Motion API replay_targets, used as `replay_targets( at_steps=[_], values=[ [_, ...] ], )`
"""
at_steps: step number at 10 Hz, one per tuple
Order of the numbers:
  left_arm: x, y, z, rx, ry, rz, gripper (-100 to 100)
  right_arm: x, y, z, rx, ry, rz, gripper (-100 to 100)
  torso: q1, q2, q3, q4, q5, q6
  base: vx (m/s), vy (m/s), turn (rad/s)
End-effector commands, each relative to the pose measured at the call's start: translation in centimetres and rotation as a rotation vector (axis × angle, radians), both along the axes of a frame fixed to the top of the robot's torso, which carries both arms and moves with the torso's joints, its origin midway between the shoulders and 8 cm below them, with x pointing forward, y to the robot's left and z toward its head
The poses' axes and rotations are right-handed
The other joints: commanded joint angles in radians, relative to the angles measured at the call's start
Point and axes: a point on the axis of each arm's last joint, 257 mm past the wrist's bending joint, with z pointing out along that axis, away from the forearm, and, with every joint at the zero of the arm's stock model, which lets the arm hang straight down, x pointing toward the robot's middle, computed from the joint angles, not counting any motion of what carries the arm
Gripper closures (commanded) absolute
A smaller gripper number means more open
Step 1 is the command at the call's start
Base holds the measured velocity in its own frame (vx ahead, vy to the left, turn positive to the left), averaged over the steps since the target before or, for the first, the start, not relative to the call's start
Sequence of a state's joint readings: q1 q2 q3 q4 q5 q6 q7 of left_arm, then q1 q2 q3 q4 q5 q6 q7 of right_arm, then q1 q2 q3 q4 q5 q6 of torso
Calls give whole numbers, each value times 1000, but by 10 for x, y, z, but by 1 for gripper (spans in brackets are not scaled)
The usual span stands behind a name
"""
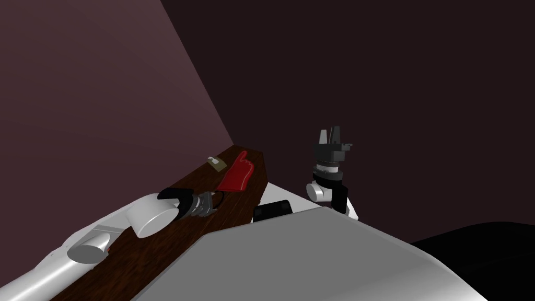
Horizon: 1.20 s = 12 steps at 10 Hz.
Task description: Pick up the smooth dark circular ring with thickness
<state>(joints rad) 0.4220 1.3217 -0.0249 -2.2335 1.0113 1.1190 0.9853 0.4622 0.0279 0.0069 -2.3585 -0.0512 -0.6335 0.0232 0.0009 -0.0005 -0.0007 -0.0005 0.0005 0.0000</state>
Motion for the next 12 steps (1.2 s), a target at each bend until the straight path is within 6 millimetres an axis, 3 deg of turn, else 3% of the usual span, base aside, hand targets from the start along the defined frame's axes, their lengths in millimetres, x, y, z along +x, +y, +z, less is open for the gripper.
replay_targets(
  at_steps=[1,5,12],
  values=[
    [-2,-2,-2,-6,6,16,-100,0,0,0,0,0,0,0,0,0,0,0,0,0,0,0,0],
    [-12,-18,-8,4,-2,-10,-100,0,0,0,0,0,0,0,-1,1,1,0,0,0,10,-11,35],
    [-12,-18,-8,3,-2,-5,-100,0,0,0,0,0,0,0,0,2,1,1,0,0,0,0,1]
  ],
)
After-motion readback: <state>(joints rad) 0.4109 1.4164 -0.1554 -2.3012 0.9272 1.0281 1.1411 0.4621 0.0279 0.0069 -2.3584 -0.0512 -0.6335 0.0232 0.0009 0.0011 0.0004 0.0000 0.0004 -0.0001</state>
